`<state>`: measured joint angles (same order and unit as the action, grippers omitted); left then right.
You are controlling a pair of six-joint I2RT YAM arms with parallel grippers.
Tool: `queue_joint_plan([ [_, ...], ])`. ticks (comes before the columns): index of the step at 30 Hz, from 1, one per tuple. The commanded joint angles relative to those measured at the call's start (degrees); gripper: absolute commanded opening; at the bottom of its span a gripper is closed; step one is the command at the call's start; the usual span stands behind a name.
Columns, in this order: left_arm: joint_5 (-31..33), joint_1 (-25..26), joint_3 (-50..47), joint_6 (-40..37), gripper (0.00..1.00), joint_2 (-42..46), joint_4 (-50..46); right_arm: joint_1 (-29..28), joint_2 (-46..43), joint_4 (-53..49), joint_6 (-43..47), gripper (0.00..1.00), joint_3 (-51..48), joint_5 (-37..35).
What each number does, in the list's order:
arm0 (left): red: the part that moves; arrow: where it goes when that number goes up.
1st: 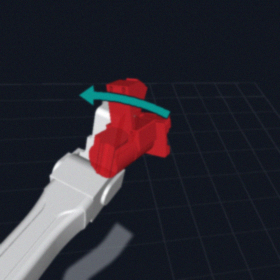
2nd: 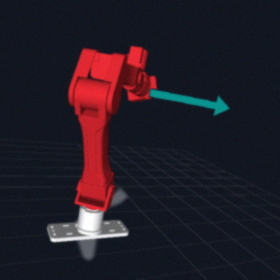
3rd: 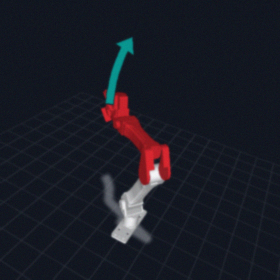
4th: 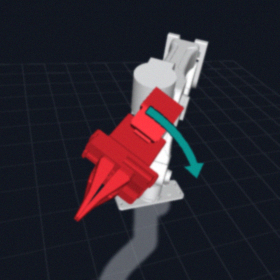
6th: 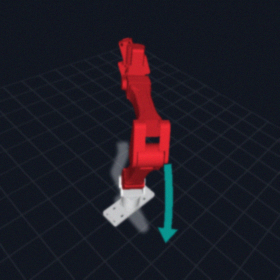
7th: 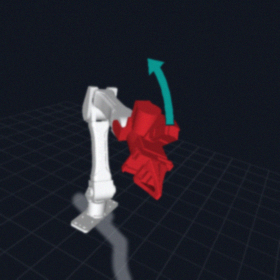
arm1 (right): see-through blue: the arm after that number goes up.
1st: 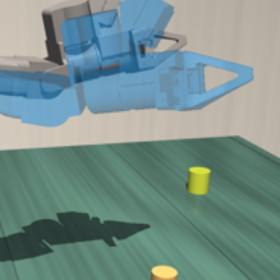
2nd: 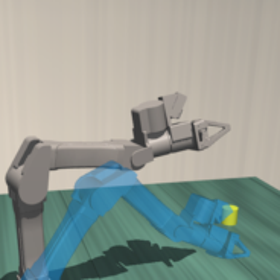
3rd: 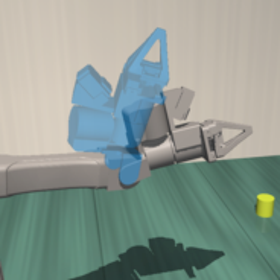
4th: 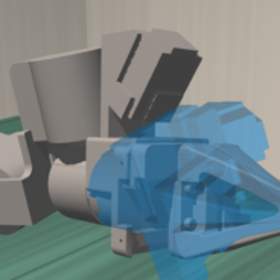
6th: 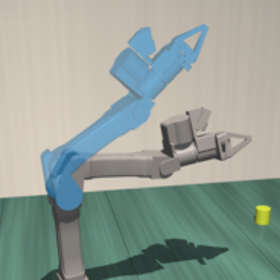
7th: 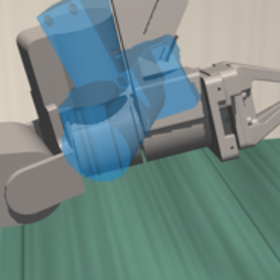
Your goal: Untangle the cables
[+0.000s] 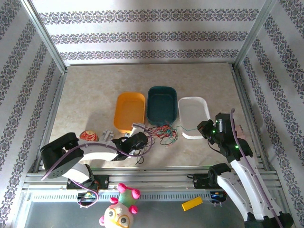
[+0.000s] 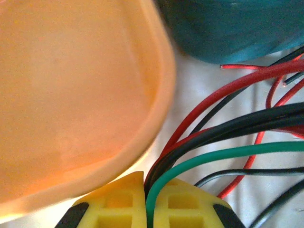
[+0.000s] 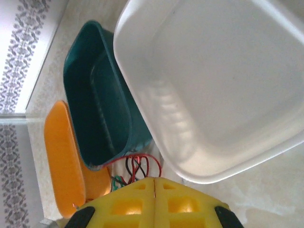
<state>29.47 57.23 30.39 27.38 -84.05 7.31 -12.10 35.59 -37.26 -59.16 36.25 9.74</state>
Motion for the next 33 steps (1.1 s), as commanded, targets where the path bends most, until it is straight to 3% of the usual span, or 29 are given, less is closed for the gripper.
queue_joint_plan([
  [1, 5.1, -1.3, -1.7, 2.2, 0.00, 3.7, -6.8, 0.8, 1.7, 2.4, 3.2, 0.00, 0.0, 4.0],
  [5, -0.7, -1.3, -2.4, -4.6, 0.01, 8.7, -1.7, -1.8, 4.9, 4.6, 5.1, 0.00, -1.0, 8.0],
  [8, -11.4, -1.2, -1.4, -11.6, 0.37, 11.6, 1.1, -5.6, 5.9, 5.6, 4.7, 0.00, -2.1, 5.8],
  [10, -18.2, -1.3, 0.5, -15.4, 0.54, 12.7, 0.4, -7.9, 5.6, 7.2, 2.8, 0.00, -3.6, 3.8],
  [18, -28.6, 0.4, 7.5, -22.8, 0.74, 11.1, -4.9, -11.1, 3.7, 10.6, -2.6, 0.00, -8.2, -0.6],
  [23, -31.8, 2.6, 12.0, -24.3, 0.83, 5.4, -4.2, -11.3, 3.8, 10.7, -2.2, 0.00, -7.9, -0.5],
  [28, -30.9, 4.2, 15.2, -26.4, 0.85, -1.8, -1.0, -11.7, 4.6, 10.8, -1.8, 0.00, -7.4, 0.0],
  [32, -29.5, 4.4, 16.6, -26.9, 0.78, -6.5, 1.0, -12.0, 4.4, 10.7, -1.7, 0.00, -7.2, 0.0],
  [33, -28.3, 4.4, 17.0, -27.0, 0.73, -7.8, 1.3, -12.0, 4.3, 10.8, -1.8, 0.00, -7.2, -0.1],
])
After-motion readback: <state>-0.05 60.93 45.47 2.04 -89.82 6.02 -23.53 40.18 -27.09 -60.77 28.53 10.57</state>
